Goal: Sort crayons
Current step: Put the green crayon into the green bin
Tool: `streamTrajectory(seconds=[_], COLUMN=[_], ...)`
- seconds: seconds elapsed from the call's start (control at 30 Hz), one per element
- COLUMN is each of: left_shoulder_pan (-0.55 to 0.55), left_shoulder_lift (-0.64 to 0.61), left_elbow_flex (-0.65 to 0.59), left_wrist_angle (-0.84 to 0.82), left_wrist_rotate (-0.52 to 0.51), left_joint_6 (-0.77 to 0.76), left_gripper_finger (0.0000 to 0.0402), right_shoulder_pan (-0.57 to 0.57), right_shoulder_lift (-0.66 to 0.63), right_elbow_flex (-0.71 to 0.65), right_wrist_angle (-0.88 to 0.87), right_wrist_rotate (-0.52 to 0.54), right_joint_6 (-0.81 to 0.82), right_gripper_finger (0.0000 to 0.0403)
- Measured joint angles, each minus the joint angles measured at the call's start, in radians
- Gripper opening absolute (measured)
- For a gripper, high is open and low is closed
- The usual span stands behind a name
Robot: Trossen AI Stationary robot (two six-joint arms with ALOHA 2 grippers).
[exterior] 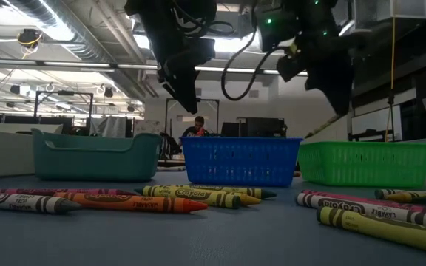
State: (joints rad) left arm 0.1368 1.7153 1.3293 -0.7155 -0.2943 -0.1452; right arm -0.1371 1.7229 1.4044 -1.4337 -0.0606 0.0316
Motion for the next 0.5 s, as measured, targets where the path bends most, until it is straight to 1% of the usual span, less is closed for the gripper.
streamTrajectory(seconds=[0.3,0.43,0.5], left_shoulder_pan=[0.000,0.000,0.000], left_shoulder_lift=[0.000,0.000,0.000], left_elbow_flex=[0.000,0.000,0.000], left_wrist_angle=[0.000,0.004,0.012], left_wrist_rotate=[0.000,0.000,0.000], left_joint_6=[0.000,0.008,0.046], left_gripper_finger=[0.0121,0.0121,0.0121], right_shoulder_pan=[0.102,0.114,0.114], right_shoulder_lift=[0.000,0.000,0.000], right_elbow_flex=[0.000,0.000,0.000], right_wrist_angle=[-0.001,-0.007,-0.005], right_wrist_rotate=[-0.001,-0.001,-0.002], right_joint_6=[0.048,0.050,0.050], right_gripper_finger=[0.0023,0.0051,0.0071])
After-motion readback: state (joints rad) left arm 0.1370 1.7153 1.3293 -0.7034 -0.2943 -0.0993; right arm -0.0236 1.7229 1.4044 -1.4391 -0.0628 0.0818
